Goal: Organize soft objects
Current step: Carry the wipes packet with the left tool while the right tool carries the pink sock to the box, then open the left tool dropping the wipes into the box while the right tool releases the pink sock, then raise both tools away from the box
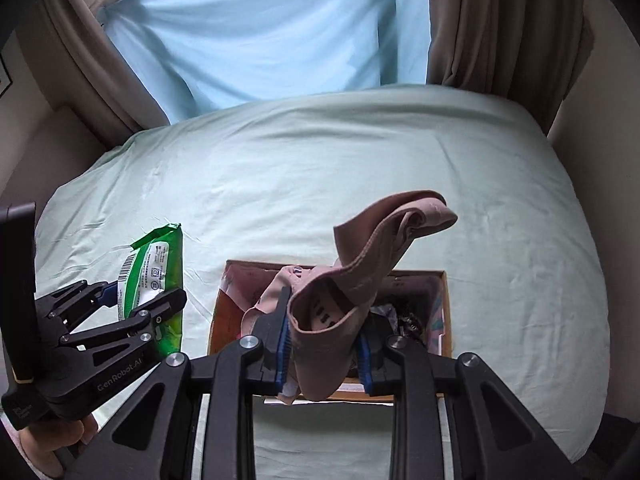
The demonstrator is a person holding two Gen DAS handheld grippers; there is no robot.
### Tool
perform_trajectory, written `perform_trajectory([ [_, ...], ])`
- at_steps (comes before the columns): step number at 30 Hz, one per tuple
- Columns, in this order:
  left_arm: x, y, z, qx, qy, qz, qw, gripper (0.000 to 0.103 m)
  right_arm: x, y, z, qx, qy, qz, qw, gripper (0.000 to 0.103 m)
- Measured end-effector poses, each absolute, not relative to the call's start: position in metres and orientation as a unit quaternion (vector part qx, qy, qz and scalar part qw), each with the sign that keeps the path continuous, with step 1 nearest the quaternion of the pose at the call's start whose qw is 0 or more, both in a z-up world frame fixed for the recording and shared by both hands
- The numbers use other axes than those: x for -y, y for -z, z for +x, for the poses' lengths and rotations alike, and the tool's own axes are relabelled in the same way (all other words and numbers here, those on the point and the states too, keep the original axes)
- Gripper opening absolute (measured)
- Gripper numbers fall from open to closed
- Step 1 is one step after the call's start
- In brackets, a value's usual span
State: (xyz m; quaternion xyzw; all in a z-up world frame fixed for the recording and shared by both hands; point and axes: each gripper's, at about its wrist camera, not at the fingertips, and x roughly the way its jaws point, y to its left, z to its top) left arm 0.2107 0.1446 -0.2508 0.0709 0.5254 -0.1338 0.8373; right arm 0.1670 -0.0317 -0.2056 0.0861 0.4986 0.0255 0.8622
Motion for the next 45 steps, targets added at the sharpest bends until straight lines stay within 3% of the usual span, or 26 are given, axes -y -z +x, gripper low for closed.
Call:
perform_trajectory([
  [13,-0.131,0.356,0.224,-0.593,0.152,0.082,0.786,0.042,0.041,0.310,0.212,-0.579,0.002,0.132,0.805,0.025],
  [21,-0.118,0.379,0.229,-0.603,0.156,0.090,0.777,0.045,0.049,0.342,0.229,-0.600,0.009,0.167,0.783,0.026],
  [22,-0.115,0.380,0.229,-0.601,0.157,0.091,0.778,0.052,0.050,0.348,0.232,-0.607,0.007,0.177,0.775,0.029],
  [23,-0.113,0.381,0.229,-0.600,0.162,0.094,0.778,0.075,0.052,0.353,0.234,-0.614,0.005,0.187,0.767,0.037],
  [24,-0.109,0.382,0.228,-0.601,0.166,0.100,0.776,0.088,0.054,0.356,0.236,-0.618,0.002,0.197,0.761,0.053],
  [25,-0.106,0.381,0.227,-0.601,0.167,0.107,0.774,0.103,0.057,0.359,0.236,-0.619,0.001,0.209,0.757,0.063],
  [26,-0.104,0.380,0.225,-0.597,0.164,0.115,0.777,0.103,0.059,0.359,0.235,-0.617,0.003,0.215,0.757,0.087],
  [28,-0.104,0.372,0.219,-0.582,0.164,0.119,0.788,0.103,0.063,0.354,0.229,-0.608,0.011,0.215,0.764,0.099],
  [36,-0.109,0.351,0.201,-0.589,0.145,0.097,0.789,0.103,0.075,0.324,0.207,-0.590,0.011,0.196,0.783,0.099],
  [45,-0.116,0.261,0.175,-0.547,0.095,0.053,0.830,0.103,0.084,0.241,0.174,-0.543,-0.036,0.157,0.824,0.099],
])
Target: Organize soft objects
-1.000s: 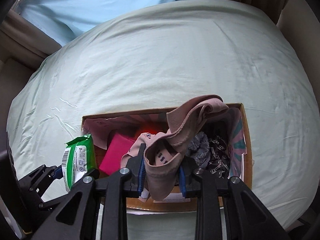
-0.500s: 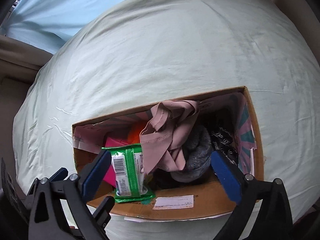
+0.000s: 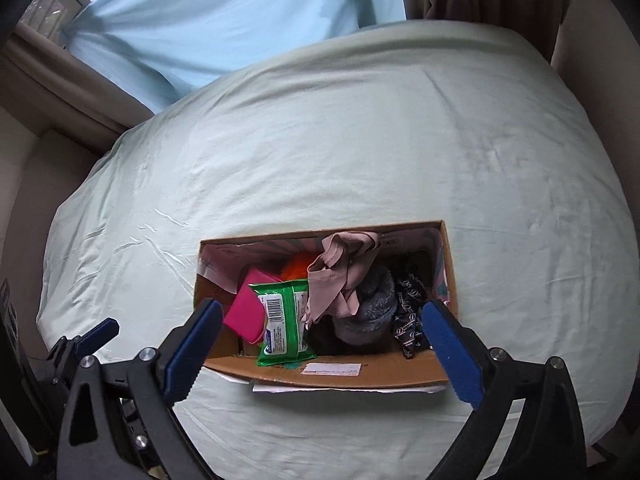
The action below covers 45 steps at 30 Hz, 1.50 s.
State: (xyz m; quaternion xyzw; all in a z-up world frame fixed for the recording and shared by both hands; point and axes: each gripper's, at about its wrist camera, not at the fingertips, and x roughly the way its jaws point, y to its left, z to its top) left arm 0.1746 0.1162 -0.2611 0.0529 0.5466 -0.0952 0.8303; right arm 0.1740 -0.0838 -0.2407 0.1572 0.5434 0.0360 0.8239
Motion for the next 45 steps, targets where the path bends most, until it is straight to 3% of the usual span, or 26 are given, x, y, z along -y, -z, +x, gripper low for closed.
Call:
perform_trajectory([
  [10,-0.104,0.102,0.116,-0.402,0.073,0.034,0.912,0.103,0.114,0.085,0.093,-0.416,-0.034,0.057,0.907,0.099],
  [18,-0.092,0.022,0.063,-0.305,0.065,0.028,0.950,0.103,0.141,0.016,0.037,-0.326,-0.009,0.055,0.944,0.102],
  [31,-0.070,-0.008,-0.001,-0.231,0.056,0.043,0.971,0.103,0.155,-0.010,-0.020,-0.263,0.013,0.054,0.963,0.102],
  [45,-0.053,-0.007,-0.007,-0.221,0.069,0.049,0.971,0.103,0.165,-0.011,-0.029,-0.247,0.033,0.053,0.967,0.102],
])
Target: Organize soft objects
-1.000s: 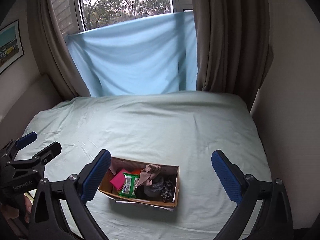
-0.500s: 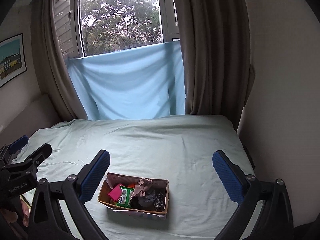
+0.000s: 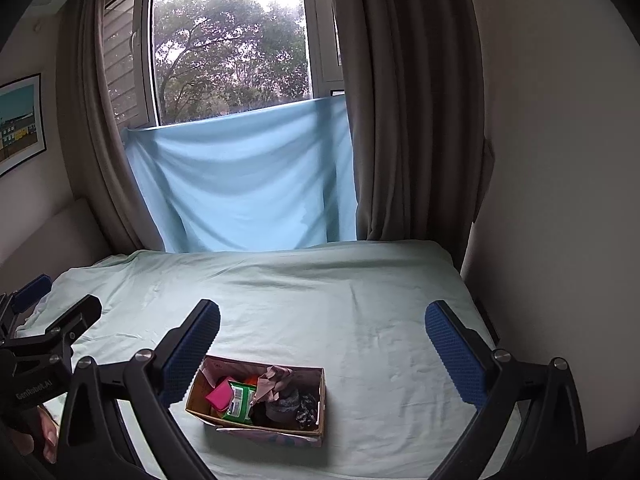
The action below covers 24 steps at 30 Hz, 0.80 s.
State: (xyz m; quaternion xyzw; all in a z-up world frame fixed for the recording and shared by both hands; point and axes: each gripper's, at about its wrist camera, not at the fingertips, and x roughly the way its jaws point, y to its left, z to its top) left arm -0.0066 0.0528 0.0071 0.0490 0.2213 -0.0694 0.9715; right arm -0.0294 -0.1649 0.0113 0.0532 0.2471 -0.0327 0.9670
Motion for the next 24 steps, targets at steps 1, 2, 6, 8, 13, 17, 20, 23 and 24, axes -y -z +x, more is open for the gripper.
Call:
perform_trajectory([
  [1,-0.0530,-0.0069,-0.0069,-0.222,0.070,0.049,0.971,0.103,0.1650,-0.0116,-0.0295,-0.246,0.035,0.053,0.967,0.102],
  [2,-0.0528,-0.0063,-0.0066,-0.222,0.071,0.048,0.971,0.103,0.1649,-0.0119,-0.0298,-0.244,0.037,0.052,0.968,0.102],
  [6,-0.0520,-0.0063,-0.0060,-0.223,0.073,0.046,0.971,0.103,0.1645,-0.0125,-0.0307,-0.243,0.040,0.049,0.968,0.102],
  [8,-0.0520,-0.0060,-0.0058,-0.223,0.073,0.045,0.971,0.103,0.1642,-0.0124,-0.0307,-0.245,0.040,0.048,0.968,0.102],
  [13,-0.0532,-0.0049,-0.0064,-0.225,0.074,0.041,0.971,0.103,0.1648,-0.0144,-0.0306,-0.244,0.041,0.047,0.968,0.102],
  [17,-0.0549,-0.0041,-0.0067,-0.227,0.073,0.036,0.970,0.103,0.1648,-0.0142,-0.0306,-0.245,0.041,0.045,0.968,0.102],
  [20,-0.0545,-0.0043,-0.0069,-0.227,0.072,0.037,0.971,0.103,0.1646,-0.0134,-0.0295,-0.247,0.042,0.043,0.967,0.102],
  [23,-0.0547,-0.0043,-0.0065,-0.227,0.072,0.038,0.971,0.103,0.1636,-0.0146,-0.0283,-0.248,0.041,0.042,0.967,0.102],
  [24,-0.0547,-0.0042,-0.0061,-0.227,0.072,0.038,0.971,0.103,0.1635,-0.0148,-0.0280,-0.248,0.041,0.042,0.967,0.102],
])
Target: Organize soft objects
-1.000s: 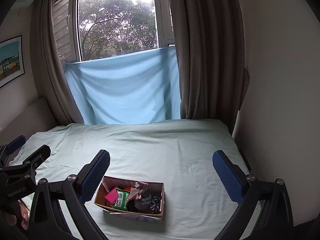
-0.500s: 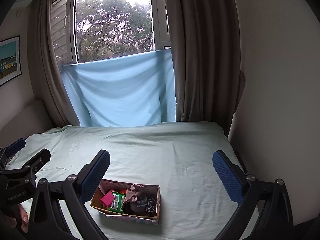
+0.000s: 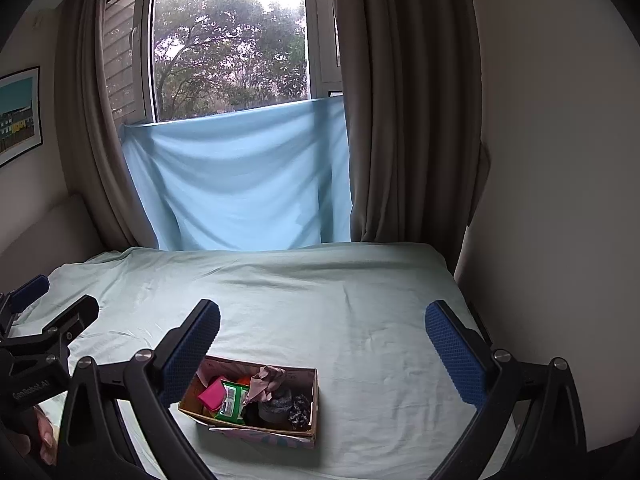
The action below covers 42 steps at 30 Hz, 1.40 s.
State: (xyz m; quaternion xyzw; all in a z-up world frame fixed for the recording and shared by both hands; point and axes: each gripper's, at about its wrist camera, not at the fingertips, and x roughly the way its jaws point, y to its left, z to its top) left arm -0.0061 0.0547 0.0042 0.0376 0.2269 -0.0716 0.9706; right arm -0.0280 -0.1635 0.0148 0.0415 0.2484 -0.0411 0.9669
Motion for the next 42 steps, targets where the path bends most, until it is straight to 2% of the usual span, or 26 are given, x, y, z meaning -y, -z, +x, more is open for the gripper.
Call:
perform_trajectory([
  [42,-0.0556,-0.0010,-0.0061,-0.217,0.058,0.034,0.974,0.103,0.1652,-0.0130,-0.0257,-0.248,0.047,0.039,0.967,0.102],
])
